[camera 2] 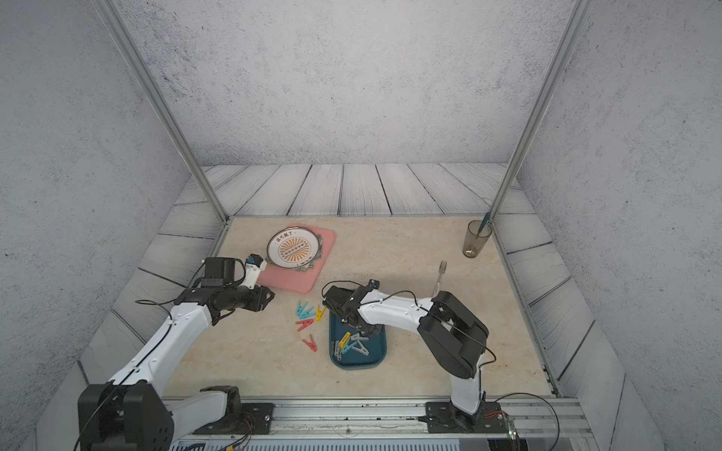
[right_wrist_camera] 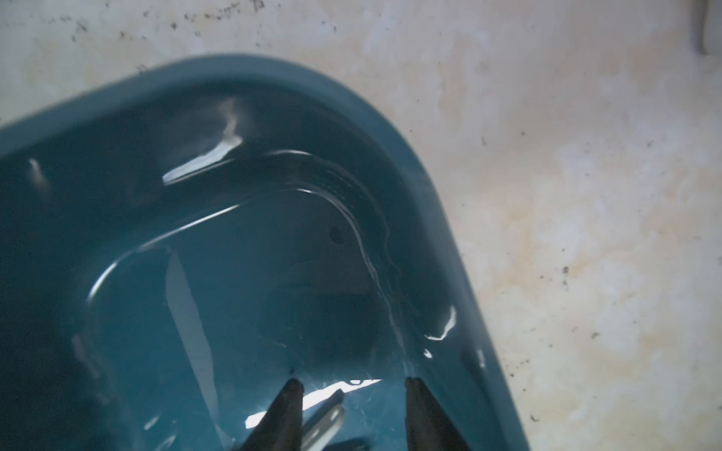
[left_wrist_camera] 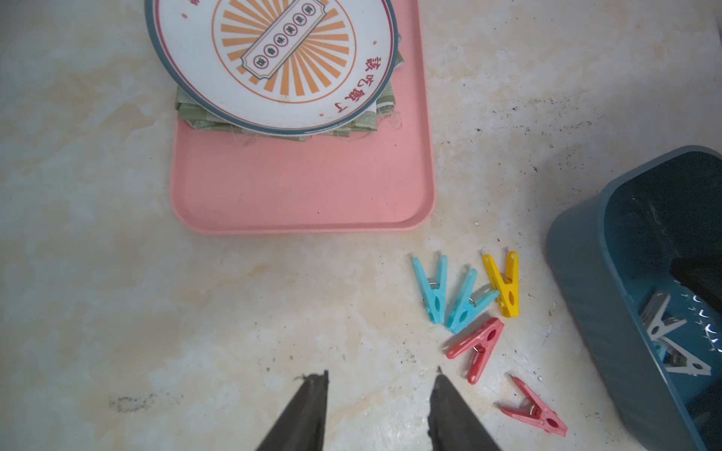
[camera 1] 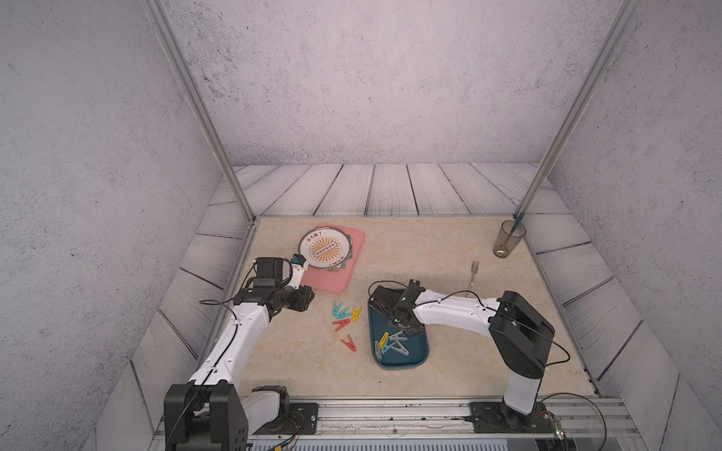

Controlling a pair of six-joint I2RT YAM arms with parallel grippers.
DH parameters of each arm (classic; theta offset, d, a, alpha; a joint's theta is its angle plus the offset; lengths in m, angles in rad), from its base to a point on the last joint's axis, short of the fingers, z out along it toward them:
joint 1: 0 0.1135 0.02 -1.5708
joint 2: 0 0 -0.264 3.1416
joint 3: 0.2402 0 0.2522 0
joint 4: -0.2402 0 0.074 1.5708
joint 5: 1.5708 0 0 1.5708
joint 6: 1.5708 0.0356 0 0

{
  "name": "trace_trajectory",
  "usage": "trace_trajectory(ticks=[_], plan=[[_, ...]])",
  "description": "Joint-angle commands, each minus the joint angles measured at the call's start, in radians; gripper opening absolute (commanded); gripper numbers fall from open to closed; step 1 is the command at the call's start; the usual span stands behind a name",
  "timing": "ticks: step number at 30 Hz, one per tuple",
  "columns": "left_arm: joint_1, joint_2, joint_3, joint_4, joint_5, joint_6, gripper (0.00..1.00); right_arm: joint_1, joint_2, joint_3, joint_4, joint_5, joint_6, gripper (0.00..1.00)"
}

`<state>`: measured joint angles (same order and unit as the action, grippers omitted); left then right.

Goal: Take the clothespins out of the storage box
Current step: Pick up the clothespin from the storage box.

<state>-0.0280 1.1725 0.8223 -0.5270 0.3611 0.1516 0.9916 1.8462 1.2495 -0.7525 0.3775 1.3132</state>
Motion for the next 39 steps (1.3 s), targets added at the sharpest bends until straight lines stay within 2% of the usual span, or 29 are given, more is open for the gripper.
trace_trajectory(ticks=[1,8,16,31,39], plan=[[0.008,0.009,0.018,-0.018,0.031,0.008,0.48,0.001,-0.011,-0.001,0.064,-0.067,0.065,0.46],[0.008,0.007,0.014,-0.019,0.030,0.009,0.48,0.000,0.017,-0.022,0.076,-0.103,0.118,0.44],[0.009,0.018,0.014,-0.015,0.037,0.008,0.48,0.032,-0.050,-0.051,-0.012,0.011,0.170,0.43],[0.008,0.010,0.014,-0.018,0.038,0.008,0.48,0.045,0.005,-0.063,0.070,-0.076,0.163,0.42],[0.008,0.010,0.012,-0.018,0.035,0.008,0.48,0.045,0.017,-0.068,0.097,-0.082,0.159,0.36]])
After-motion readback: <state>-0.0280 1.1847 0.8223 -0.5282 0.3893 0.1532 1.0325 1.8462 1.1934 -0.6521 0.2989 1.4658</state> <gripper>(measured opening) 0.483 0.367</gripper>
